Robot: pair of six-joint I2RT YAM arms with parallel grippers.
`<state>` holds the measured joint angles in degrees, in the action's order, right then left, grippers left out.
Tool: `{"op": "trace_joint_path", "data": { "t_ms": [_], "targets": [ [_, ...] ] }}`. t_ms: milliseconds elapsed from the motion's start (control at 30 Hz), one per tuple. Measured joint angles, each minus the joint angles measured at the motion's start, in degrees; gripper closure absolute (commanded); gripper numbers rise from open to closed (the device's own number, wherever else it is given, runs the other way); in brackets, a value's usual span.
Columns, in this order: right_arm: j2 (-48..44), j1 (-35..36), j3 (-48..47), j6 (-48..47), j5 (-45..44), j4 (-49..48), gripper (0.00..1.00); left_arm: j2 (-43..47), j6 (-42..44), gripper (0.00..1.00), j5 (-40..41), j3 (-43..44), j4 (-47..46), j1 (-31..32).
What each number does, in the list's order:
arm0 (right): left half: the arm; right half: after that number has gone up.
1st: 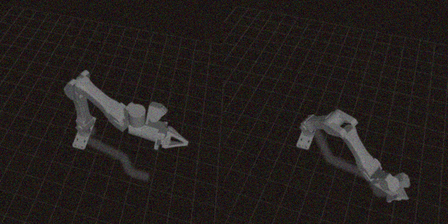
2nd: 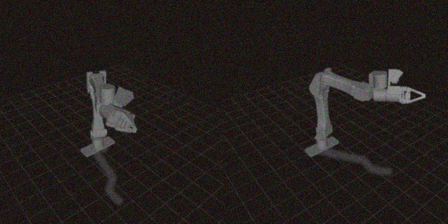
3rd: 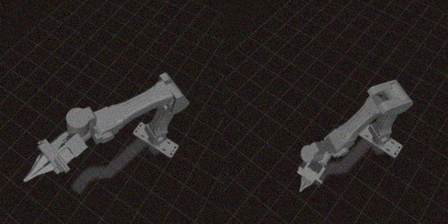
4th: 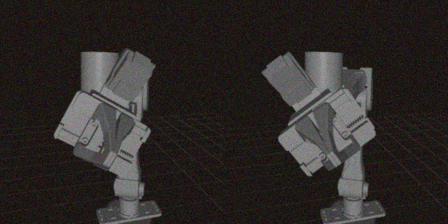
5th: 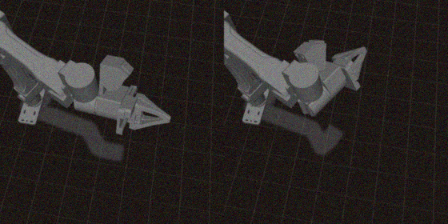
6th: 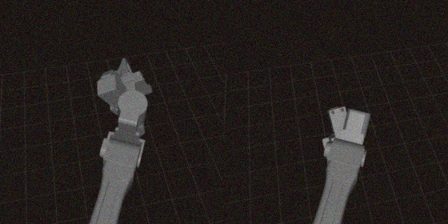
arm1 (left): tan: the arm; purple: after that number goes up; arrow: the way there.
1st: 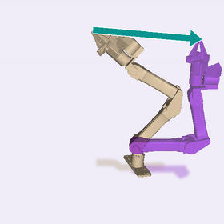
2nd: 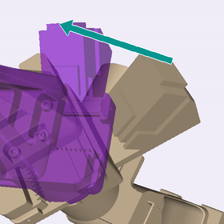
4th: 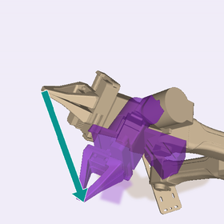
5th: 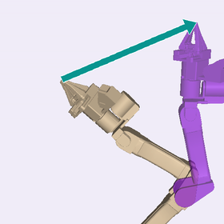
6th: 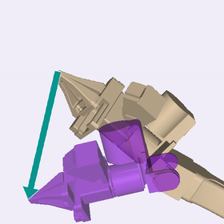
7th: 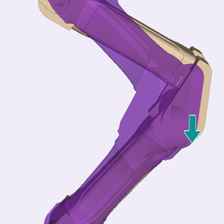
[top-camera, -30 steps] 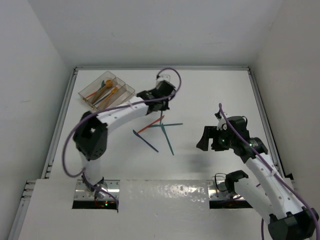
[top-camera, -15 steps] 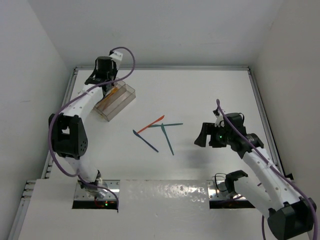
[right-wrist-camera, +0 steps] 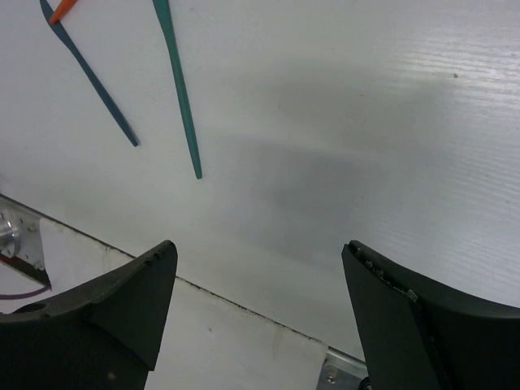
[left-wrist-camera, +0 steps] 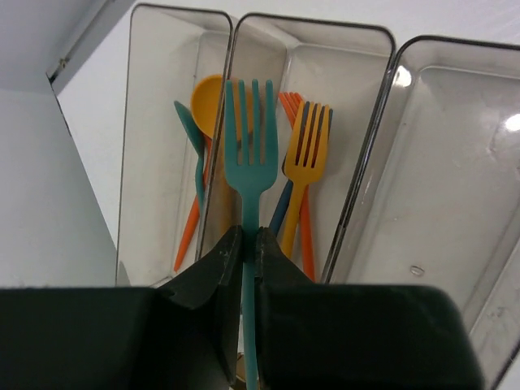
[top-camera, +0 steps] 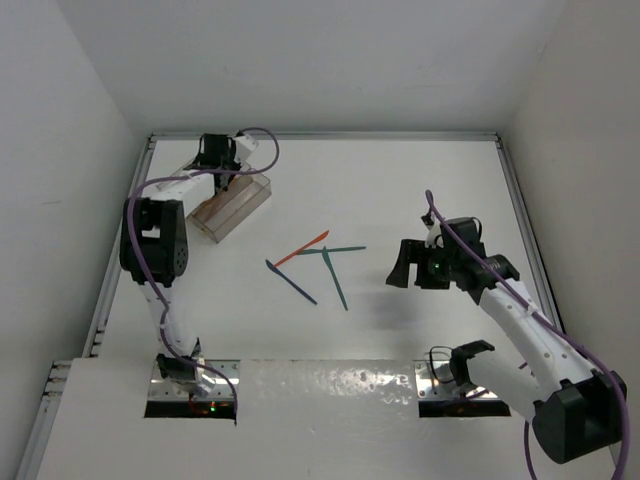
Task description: Sort the eating utensils into containers
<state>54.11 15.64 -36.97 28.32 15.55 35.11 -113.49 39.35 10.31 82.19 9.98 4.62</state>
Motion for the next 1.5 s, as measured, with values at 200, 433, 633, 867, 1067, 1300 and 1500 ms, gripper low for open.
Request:
{"op": "trace_joint_path", "data": {
  "t_ms": [200,433,633,867,1067,1300,1500],
  "targets": [
    [0.7,0.0,-0.7,0.0,-0.1,0.0,0.18,-1.9,-1.3,0.69,2.2,0.0,-1.7,-0.2],
    [0.7,0.0,-0.7,0.0,0.0,0.0,0.18,-0.5,-5.8,0.58,2.4,0.0,-2.4,-0.2],
    [-1.6,0.0,-0.6,0.0,0.0,0.0,0.18,4.9,-17.5,0.74,3.5,1.0,2.8,0.0],
    [-4.1,0.0,0.1,0.2,0.4,0.1,0.18,18.8,-48.4,0.75,6.5,-2.3,13.9,6.0],
    [-6.5,0.0,1.2,0.2,1.3,0.6,0.18,22.4,-69.8,0.77,6.8,-12.1,21.7,22.7],
    [-9.4,0.0,2.5,0.2,3.1,1.4,0.18,22.3,-87.8,0.71,5.4,-18.8,29.5,28.9],
    [-12.3,0.0,3.5,0.2,4.1,2.8,0.18,21.2,-98.4,0.7,3.4,-22.1,30.5,30.1]
  ]
}}
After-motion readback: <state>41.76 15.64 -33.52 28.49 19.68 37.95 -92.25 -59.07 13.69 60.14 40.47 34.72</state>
